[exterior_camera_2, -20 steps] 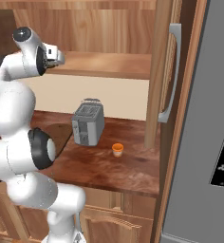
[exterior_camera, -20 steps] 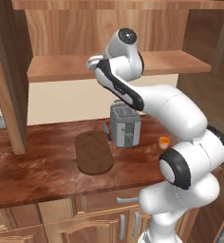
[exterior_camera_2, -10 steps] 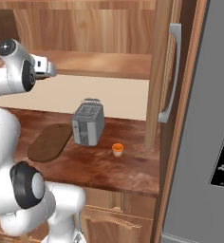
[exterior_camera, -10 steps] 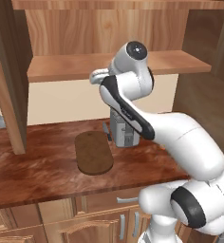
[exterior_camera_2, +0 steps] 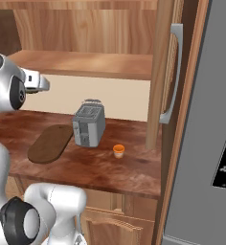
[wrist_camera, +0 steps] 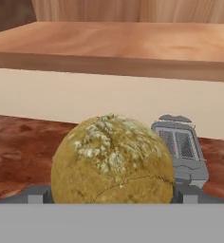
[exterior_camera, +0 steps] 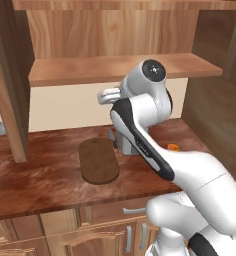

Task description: Pick the bread, place it on the cutting board, pick the jam, place it on the counter, and close the cabinet.

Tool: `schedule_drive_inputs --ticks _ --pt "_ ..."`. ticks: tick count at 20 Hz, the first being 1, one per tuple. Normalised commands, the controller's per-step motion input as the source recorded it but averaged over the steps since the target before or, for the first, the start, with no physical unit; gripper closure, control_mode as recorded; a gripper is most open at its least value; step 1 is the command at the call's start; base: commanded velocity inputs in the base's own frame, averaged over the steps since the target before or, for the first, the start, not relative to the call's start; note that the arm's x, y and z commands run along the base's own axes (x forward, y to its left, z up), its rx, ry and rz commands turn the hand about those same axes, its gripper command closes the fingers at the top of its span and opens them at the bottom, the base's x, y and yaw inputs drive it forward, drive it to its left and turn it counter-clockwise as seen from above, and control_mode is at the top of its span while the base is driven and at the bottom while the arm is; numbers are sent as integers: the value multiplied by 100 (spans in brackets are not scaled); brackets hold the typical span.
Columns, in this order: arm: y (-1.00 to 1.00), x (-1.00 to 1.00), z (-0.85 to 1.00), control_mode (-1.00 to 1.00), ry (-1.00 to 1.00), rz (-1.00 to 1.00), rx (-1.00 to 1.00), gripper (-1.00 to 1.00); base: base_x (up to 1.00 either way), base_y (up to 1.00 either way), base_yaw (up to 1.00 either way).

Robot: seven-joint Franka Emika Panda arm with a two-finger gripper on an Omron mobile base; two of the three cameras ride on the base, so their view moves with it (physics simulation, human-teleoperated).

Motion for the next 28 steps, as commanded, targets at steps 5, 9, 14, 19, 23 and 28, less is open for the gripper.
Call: schedule_drive_inputs --ticks 5,9,14,19,23,28 --pt "0 -41 -19 -100 8 0 0 100 0 0 0" --pt "2 -27 -19 -100 10 0 0 100 0 0 0" --pt "6 -15 -20 -100 11 0 0 100 0 0 0" --pt "7 -3 -24 -100 9 0 0 100 0 0 0" --pt "4 -1 -29 -100 6 0 -1 100 0 0 0" --pt "0 0 -31 -100 3 0 0 100 0 0 0"
